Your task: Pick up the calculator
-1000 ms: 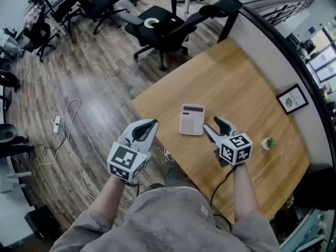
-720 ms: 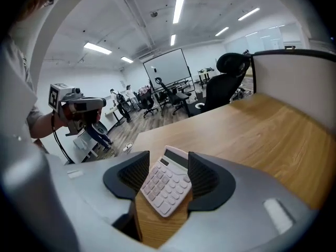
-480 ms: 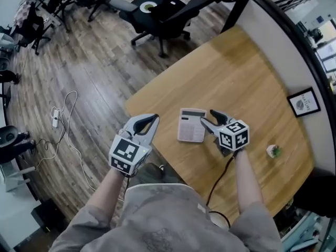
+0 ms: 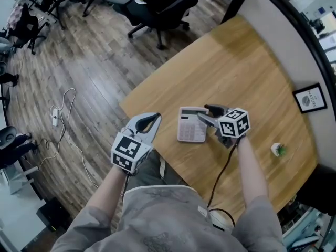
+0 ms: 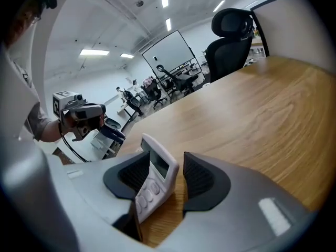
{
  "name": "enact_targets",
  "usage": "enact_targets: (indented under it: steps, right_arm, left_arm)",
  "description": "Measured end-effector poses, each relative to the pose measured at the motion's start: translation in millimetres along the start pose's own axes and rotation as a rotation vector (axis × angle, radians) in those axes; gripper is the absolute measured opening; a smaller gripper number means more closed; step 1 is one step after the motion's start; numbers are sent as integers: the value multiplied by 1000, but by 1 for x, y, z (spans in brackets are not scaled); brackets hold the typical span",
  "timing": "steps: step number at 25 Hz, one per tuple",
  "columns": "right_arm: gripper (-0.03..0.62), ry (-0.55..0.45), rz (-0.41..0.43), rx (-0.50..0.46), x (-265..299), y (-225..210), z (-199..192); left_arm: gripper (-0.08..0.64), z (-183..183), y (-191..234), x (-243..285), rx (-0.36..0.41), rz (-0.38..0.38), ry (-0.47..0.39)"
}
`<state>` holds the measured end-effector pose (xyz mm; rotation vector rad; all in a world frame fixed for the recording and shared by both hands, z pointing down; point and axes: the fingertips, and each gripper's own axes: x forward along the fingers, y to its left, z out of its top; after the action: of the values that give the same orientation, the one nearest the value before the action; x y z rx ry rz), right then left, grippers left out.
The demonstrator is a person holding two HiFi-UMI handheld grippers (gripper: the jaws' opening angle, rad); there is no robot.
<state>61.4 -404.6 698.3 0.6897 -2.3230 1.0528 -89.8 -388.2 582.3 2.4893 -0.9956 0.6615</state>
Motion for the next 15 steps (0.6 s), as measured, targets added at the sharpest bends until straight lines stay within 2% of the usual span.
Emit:
enact_targets:
  steps: [3,7,11,15]
  right_arm:
    - [207,57,28,-24,13,4,-8]
    - [192,104,56,-31,18,10,-13]
    - [164,120,98,39,20,15,-18]
    - [113,75,138,130,15,28,-19]
  left_arm:
    - [2,-13,6,5,-11,1,29]
    - [2,-22,8,5,27,12,70]
    - [2,-26,10,2,24,16,78]
    - [2,-29,9,-7,-8,2,81]
